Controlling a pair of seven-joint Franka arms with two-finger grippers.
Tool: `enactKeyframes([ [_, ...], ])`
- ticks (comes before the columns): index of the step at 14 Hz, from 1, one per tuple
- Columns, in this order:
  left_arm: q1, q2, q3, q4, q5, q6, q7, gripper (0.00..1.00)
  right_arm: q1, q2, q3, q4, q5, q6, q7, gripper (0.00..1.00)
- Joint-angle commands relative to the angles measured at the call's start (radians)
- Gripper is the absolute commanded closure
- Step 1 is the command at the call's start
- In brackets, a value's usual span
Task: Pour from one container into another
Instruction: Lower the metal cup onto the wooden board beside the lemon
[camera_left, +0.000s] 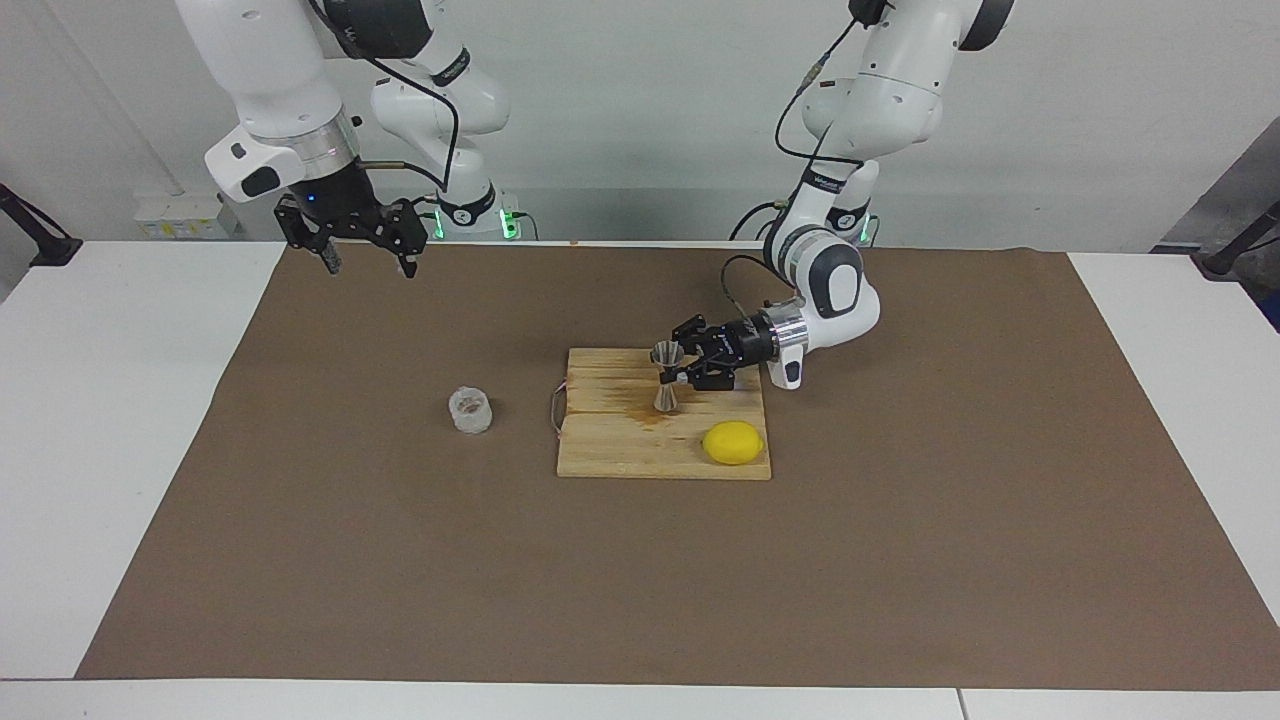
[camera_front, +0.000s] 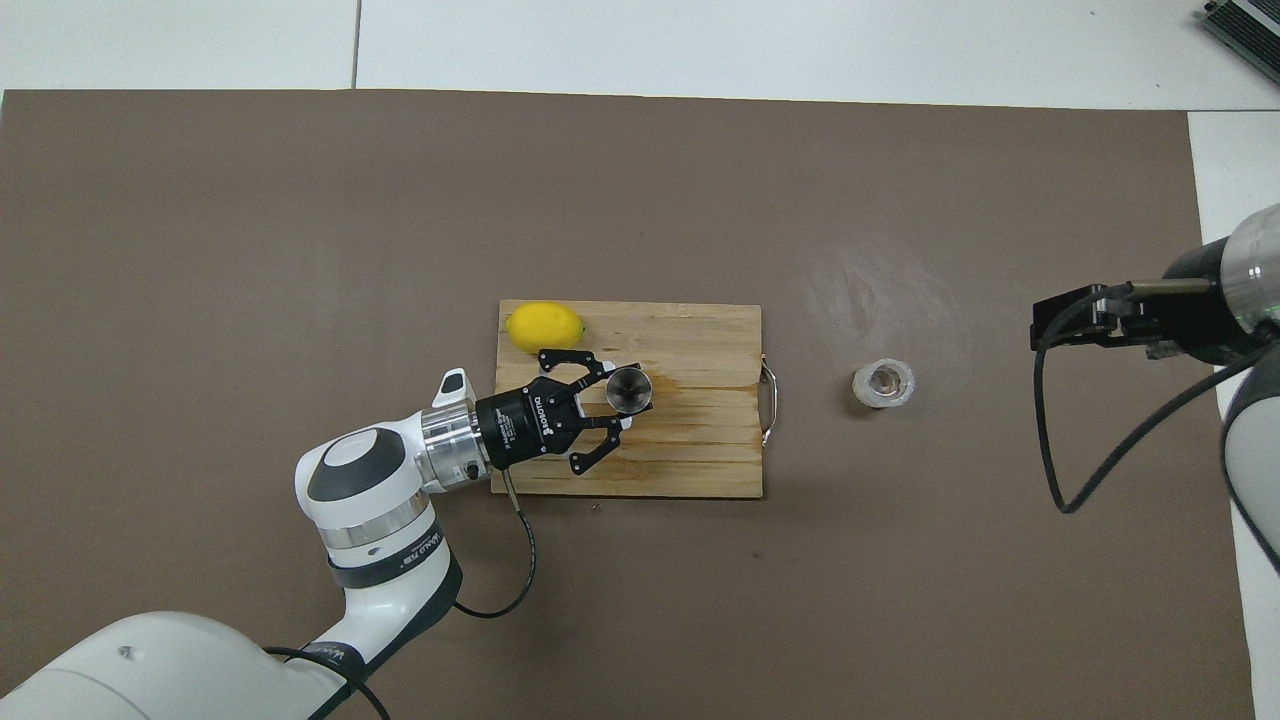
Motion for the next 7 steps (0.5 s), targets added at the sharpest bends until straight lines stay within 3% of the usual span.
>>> enactKeyframes([
  [1, -0.041, 0.002, 0.015, -0.007, -0.042, 0.012, 0.019, 1.0, -0.011, -0.022, 0.007, -0.025, 0.003, 0.001, 0.008, 0.0],
  [7, -0.052, 0.017, 0.015, -0.008, -0.052, 0.013, 0.025, 1.0, -0.011, -0.022, 0.007, -0.025, 0.003, 0.001, 0.008, 0.0],
])
